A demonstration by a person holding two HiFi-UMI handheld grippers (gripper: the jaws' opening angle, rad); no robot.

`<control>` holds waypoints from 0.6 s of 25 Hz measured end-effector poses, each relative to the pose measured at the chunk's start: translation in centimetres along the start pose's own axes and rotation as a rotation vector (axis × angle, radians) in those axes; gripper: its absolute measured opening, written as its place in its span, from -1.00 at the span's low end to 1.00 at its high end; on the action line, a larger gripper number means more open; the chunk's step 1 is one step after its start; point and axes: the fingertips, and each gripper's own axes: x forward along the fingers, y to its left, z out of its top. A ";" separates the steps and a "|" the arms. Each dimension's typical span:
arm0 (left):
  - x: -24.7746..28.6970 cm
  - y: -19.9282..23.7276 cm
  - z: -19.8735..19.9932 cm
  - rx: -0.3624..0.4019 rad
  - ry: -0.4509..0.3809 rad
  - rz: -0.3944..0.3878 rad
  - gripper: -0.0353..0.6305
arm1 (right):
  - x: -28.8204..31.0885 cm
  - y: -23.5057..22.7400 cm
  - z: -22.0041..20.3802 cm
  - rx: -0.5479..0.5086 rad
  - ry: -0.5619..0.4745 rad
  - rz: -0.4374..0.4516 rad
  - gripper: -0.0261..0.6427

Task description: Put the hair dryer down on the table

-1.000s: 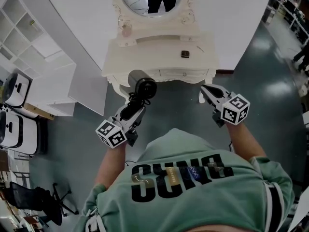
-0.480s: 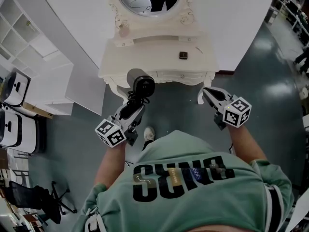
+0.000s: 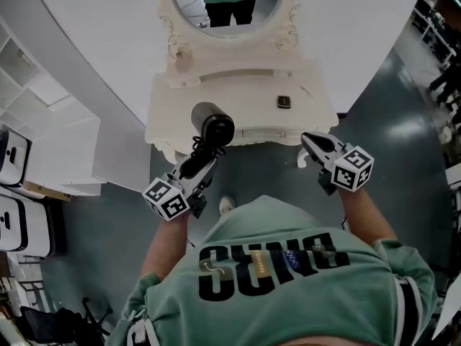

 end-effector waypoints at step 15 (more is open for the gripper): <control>0.9 19.3 8.9 0.024 0.097 -0.118 -0.35 | 20.6 -2.5 6.0 0.026 -0.007 -0.081 -0.94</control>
